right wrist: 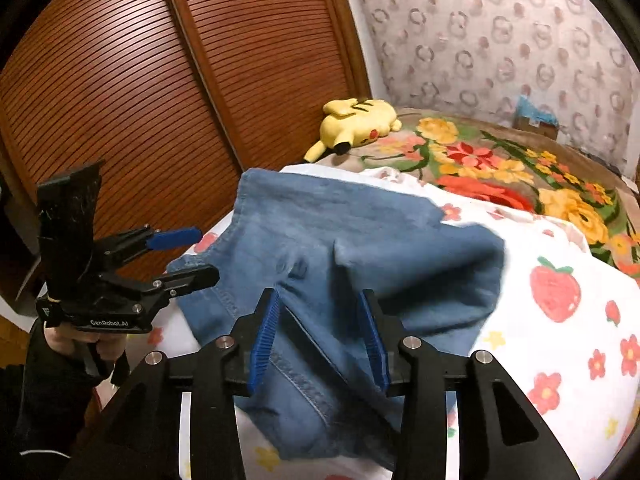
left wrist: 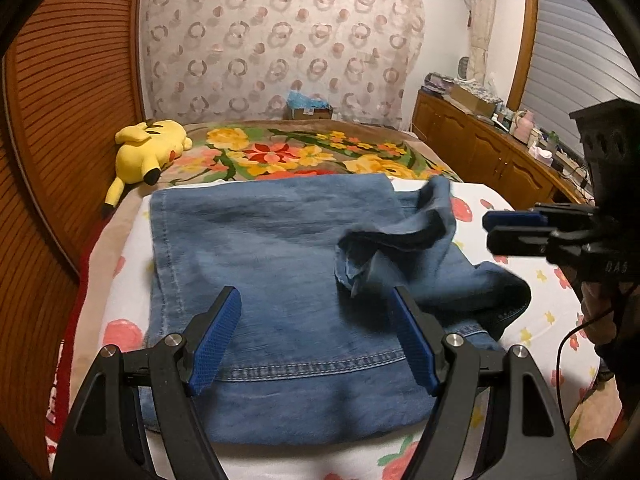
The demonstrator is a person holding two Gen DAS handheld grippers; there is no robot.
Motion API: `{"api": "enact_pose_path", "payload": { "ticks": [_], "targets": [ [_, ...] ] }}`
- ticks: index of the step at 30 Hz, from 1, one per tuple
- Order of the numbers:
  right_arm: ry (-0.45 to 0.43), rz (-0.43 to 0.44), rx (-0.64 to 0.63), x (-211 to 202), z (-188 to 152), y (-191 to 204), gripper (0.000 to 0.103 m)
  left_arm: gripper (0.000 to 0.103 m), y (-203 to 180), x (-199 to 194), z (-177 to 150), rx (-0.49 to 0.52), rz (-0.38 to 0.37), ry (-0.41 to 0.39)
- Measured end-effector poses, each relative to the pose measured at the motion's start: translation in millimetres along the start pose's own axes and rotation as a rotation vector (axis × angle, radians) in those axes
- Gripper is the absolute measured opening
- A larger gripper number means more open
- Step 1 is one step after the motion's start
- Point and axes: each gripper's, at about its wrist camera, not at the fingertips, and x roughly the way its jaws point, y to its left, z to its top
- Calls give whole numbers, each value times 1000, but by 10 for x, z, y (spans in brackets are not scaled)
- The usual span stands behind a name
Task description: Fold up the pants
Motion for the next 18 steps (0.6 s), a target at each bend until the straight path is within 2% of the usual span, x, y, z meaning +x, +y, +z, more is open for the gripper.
{"api": "enact_pose_path", "payload": {
  "ticks": [4, 9, 15, 18],
  "targets": [
    [-15, -73, 5, 17, 19, 14, 43, 77, -56, 78, 11, 5, -15, 15],
    [-12, -125, 10, 157, 31, 65, 45, 76, -50, 209, 19, -7, -27, 40],
    [-40, -145, -3, 191, 119, 148, 51, 76, -79, 335, 36, -24, -62, 58],
    [-45, -150, -17, 220, 157, 216, 53, 69, -102, 399, 37, -22, -76, 70]
  ]
}}
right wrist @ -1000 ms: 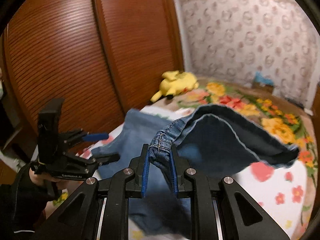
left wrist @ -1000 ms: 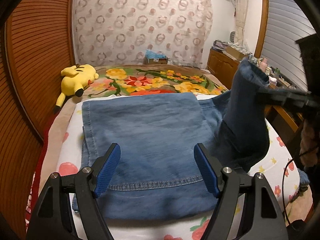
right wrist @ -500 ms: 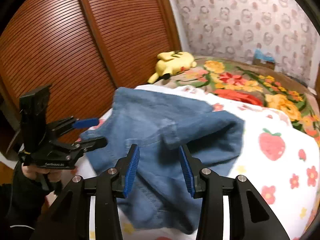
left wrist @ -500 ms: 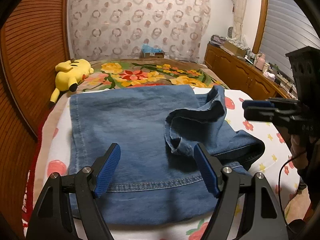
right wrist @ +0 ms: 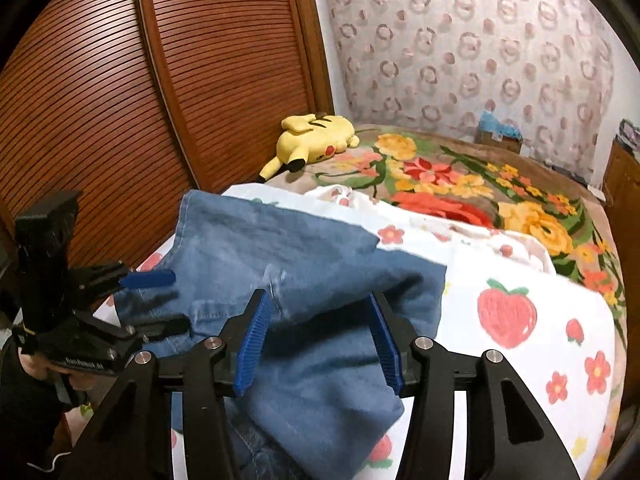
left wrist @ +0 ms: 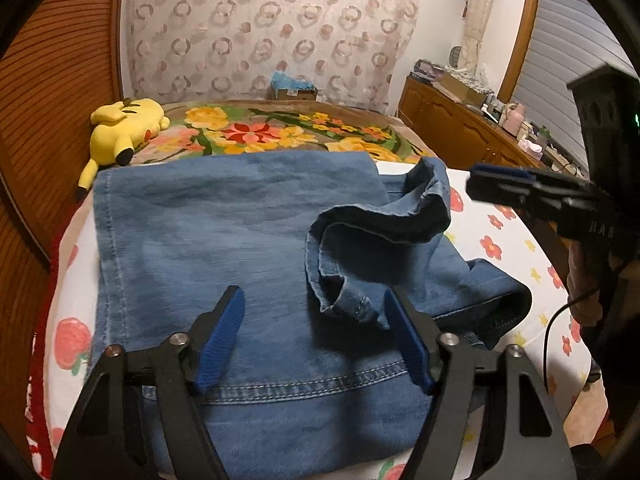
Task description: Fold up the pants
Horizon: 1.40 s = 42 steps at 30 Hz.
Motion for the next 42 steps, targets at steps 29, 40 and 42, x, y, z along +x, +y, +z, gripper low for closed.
{"api": "enact_pose_path", "payload": {
  "ticks": [29, 40, 42],
  "targets": [
    [2, 78, 66, 218, 326, -86, 7, 14, -226, -389, 5, 56, -118, -55],
    [-51, 130, -137, 127, 811, 443, 7, 9, 43, -1268, -37, 58, -45, -201],
    [-36, 152, -151, 232, 837, 479, 7, 9, 171, -1323, -67, 38, -19, -204]
  ]
}}
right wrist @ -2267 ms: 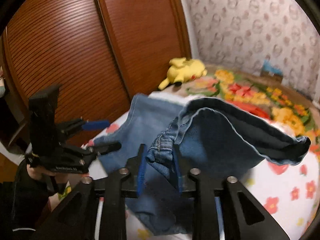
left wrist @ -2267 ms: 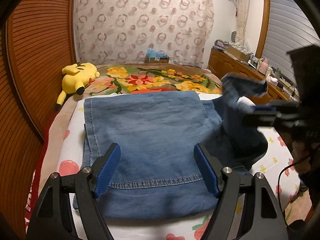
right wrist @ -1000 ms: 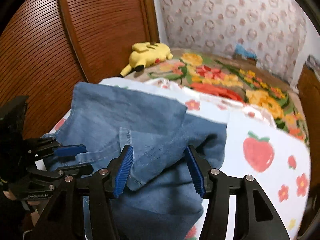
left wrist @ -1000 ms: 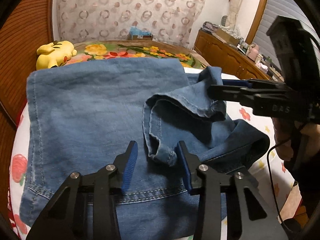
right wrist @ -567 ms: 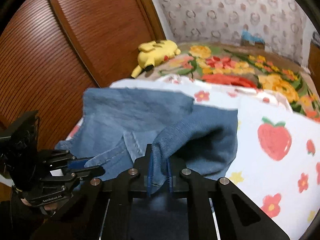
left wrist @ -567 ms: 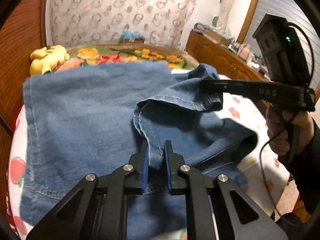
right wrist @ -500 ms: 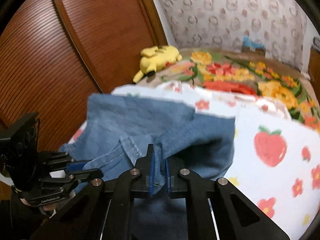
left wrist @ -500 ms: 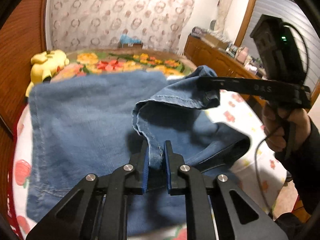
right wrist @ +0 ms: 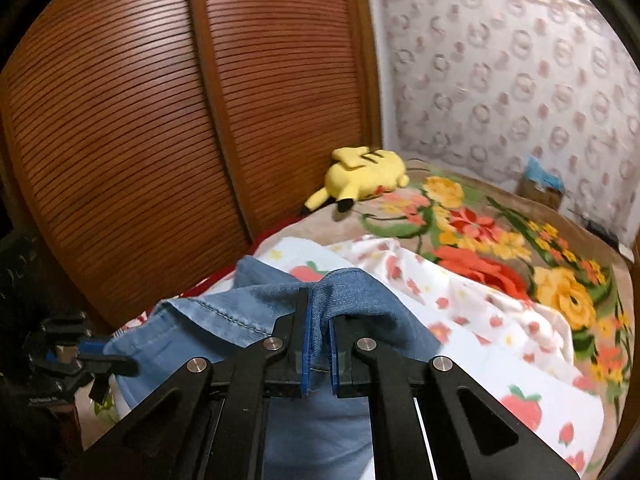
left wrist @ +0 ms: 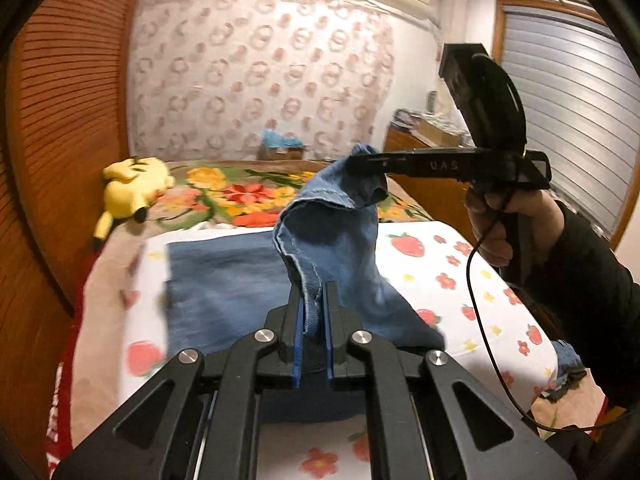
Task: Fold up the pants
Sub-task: 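Lay the leg over with the left tool while the right tool opens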
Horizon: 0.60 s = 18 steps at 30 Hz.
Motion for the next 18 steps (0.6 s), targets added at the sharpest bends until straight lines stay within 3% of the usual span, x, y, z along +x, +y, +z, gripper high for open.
{"api": "enact_pose_path", "payload": {
  "ticks": [6, 12, 18],
  "targets": [
    [59, 71, -6, 440, 115, -30, 9, 9, 303, 104, -224, -54, 79, 67],
    [83, 52, 12, 544, 132, -205, 43, 9, 496, 433, -502, -99, 108, 172],
    [89, 5, 29, 447, 61, -242, 44, 12, 543, 562, -560, -108, 125, 207]
  ]
}}
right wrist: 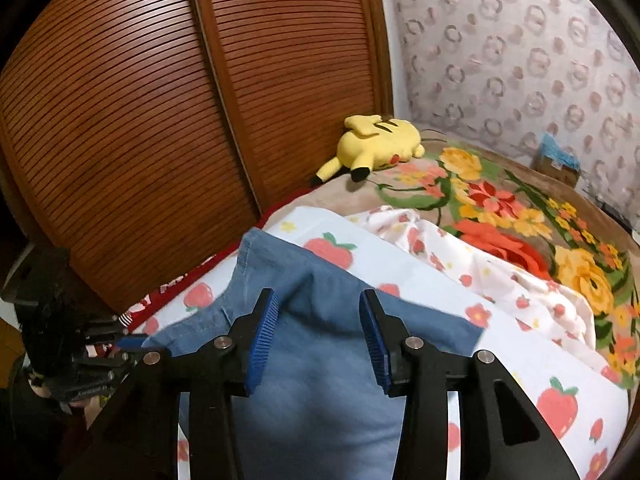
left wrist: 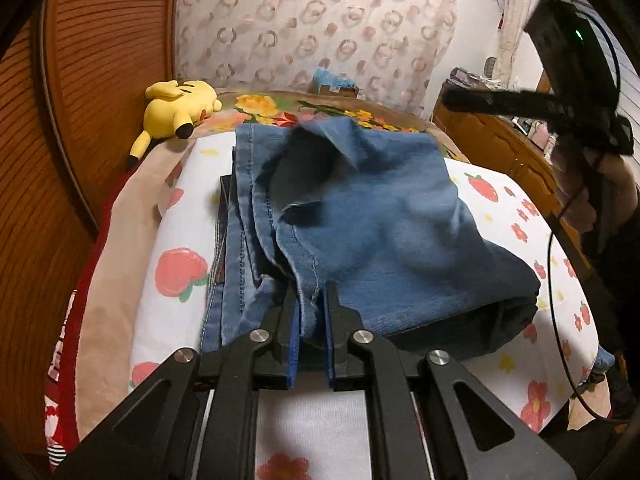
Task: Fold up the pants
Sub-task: 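Lay the leg over with the left tool while the right tool opens, then open the left tool and withdraw both tools above the folded jeans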
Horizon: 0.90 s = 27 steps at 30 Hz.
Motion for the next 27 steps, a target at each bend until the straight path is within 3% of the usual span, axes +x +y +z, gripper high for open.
{"api": "enact_pose_path", "payload": {
  "ticks": [3, 6, 7, 10, 11, 19, 27],
  "targets": [
    [8, -30, 0, -54, -107, 22, 44, 20, -5, -26, 33, 7, 0, -10],
    [15, -40, 5, -87, -210, 60, 44, 35, 6, -57, 88, 11, 19, -27],
    [17, -39, 9, -80, -246, 61, 44, 46, 16, -62, 110, 11, 19, -33],
    [25, -40, 25, -88, -360, 76, 44, 55, 16, -56, 180, 19, 15, -42],
    [28, -39, 29, -80, -375, 62, 44, 65, 13, -49, 202, 21, 14, -43],
    [47, -68, 77, -44, -576, -20, 44, 67, -77, 56, 384, 39, 29, -51],
    [75, -87, 106, -114, -673, -15, 44, 67, -222, 199, 336, 60, 15, -20]
  ]
}}
